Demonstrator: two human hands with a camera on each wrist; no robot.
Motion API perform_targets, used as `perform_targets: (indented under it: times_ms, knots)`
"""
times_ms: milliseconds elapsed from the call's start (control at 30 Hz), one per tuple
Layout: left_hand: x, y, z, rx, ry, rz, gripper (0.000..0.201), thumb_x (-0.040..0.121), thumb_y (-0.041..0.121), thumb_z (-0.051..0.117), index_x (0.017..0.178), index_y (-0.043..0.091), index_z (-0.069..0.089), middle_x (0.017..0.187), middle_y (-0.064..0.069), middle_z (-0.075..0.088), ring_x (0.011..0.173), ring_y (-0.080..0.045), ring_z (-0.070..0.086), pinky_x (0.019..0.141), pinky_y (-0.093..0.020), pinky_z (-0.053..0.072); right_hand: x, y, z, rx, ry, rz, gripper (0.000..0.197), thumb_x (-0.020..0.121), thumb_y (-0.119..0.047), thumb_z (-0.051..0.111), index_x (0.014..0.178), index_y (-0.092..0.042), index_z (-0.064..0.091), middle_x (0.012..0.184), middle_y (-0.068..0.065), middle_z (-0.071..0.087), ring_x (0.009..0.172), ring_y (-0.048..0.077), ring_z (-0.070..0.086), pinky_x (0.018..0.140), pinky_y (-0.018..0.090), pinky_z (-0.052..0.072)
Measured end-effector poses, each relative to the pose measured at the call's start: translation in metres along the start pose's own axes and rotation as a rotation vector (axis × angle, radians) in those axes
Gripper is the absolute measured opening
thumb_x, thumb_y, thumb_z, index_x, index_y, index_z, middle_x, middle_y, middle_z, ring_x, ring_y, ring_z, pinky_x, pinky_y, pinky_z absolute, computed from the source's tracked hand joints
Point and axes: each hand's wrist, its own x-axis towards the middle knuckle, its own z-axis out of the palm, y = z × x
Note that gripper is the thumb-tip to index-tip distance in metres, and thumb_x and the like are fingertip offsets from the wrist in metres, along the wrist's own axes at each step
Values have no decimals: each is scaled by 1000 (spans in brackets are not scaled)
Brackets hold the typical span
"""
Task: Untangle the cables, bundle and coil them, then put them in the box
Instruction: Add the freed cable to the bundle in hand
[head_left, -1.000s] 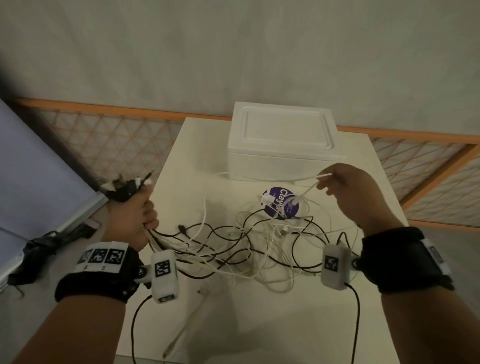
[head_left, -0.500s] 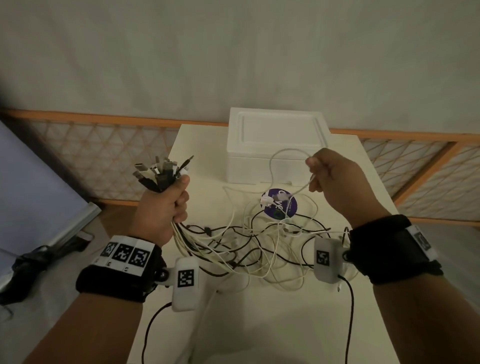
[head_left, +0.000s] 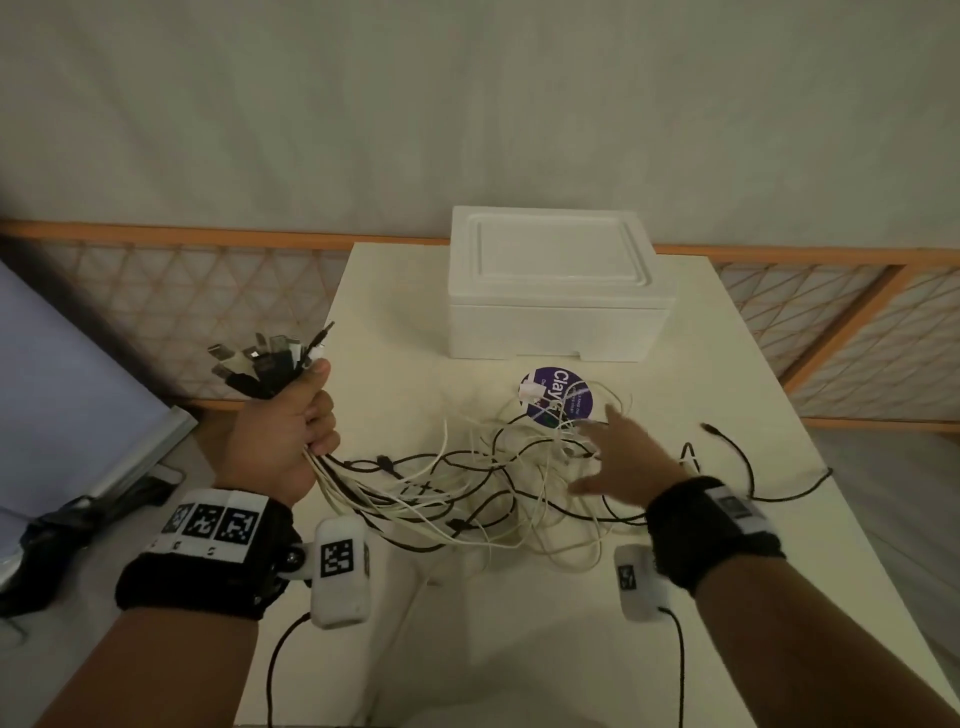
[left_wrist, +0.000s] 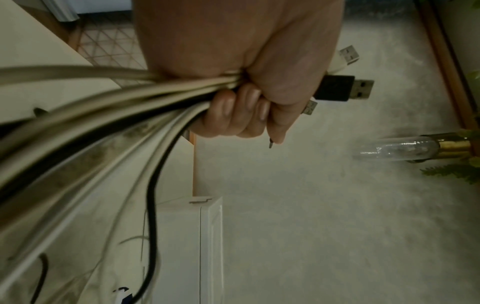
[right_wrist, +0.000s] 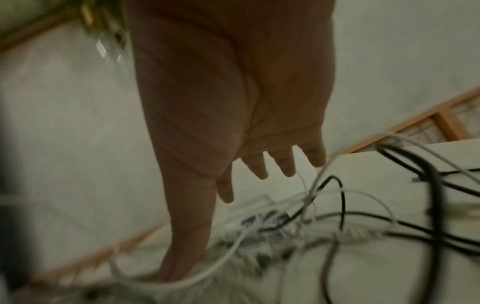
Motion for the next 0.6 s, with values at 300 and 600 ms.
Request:
perform_targets:
  times_ms: [300,600]
  knots:
    - [1,2,-13,-51,58,-2,38,88,30,60,52,26,51,41,11,32,31,-2,25,30,-14,22,-17,-9,-1,10,-104,-300,51,70,-64,68,105,-27,65,111,-13,59,106,6,52,95,25,38]
    - [24,-2,-63,91,428,2,34,91,46,58,69,24,43,38,14,47,29,1,42,33,-9,34,-26,82,-83,631,723,197,33,98,-34,46,80,-9,59,80,10,59,72,32,60,61,30,42]
